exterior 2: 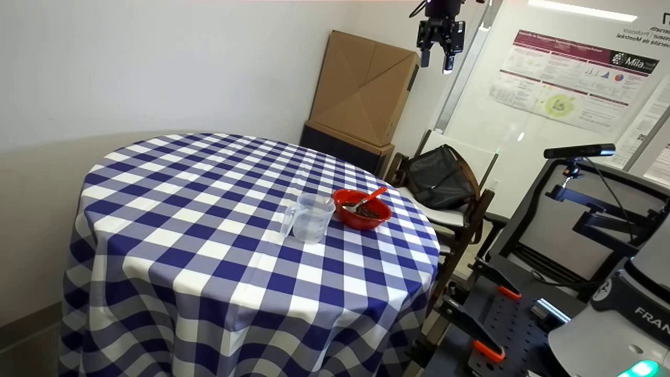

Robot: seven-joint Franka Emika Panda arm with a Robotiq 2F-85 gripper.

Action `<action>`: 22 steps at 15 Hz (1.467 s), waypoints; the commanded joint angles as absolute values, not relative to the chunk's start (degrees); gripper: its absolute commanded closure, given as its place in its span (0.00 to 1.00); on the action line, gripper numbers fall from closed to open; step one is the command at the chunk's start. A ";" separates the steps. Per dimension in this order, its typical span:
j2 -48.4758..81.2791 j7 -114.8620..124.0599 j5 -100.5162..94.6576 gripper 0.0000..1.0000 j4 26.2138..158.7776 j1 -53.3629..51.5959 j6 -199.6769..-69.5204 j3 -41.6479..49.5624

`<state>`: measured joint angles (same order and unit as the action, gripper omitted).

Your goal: Put a spoonful of the contents of the bowl into the jug

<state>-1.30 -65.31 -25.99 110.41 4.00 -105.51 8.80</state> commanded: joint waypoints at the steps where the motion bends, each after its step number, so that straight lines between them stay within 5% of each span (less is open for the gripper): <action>1: 4.15 -70.71 -27.53 0.00 105.51 6.42 -106.84 8.98; 22: 8.89 -89.93 -26.48 0.00 120.94 11.47 -126.64 8.61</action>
